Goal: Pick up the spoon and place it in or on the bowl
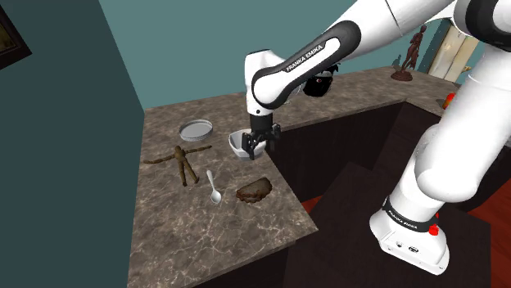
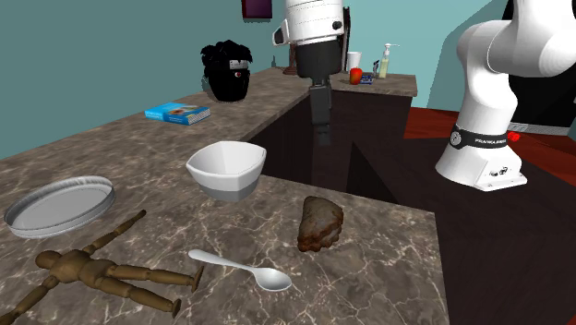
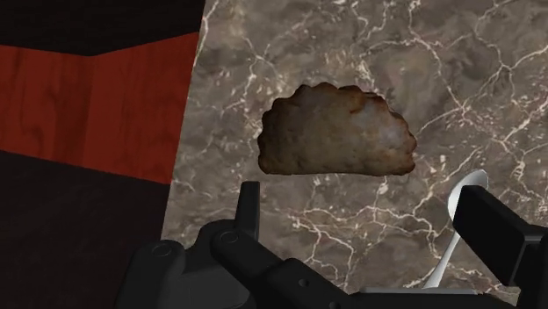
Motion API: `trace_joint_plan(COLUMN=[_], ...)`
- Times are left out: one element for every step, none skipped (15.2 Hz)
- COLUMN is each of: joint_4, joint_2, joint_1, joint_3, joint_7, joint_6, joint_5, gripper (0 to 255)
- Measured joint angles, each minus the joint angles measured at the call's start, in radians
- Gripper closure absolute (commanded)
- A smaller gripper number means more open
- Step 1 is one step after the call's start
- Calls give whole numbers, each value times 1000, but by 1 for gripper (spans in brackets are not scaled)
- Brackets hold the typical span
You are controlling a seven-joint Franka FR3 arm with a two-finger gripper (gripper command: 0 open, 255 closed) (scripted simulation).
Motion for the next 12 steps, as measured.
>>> trace_joint_plan(joint_4=[16,35,61,85,115,152,178,210,241,270,312,352], joint_2=[32,69,110,146,186,226,261,296,332,362,403,444], joint_1=[4,6,8,14,21,26,31,36,43,47,55,61], joint_3=[4,7,8,12,15,16,16,16,16,14,13,10], joint_7=[16,30,42,61,81,99,114,129,146,158,176,188], joint_6=[21,44,63,81,96,105,118,127,138,143,148,154], joint_5=[1,1,-1,-2,-5,-9,-11,-14,-16,-18,-22,-25], gripper=[0,0,0,0,0,0,0,0,0,0,0,0])
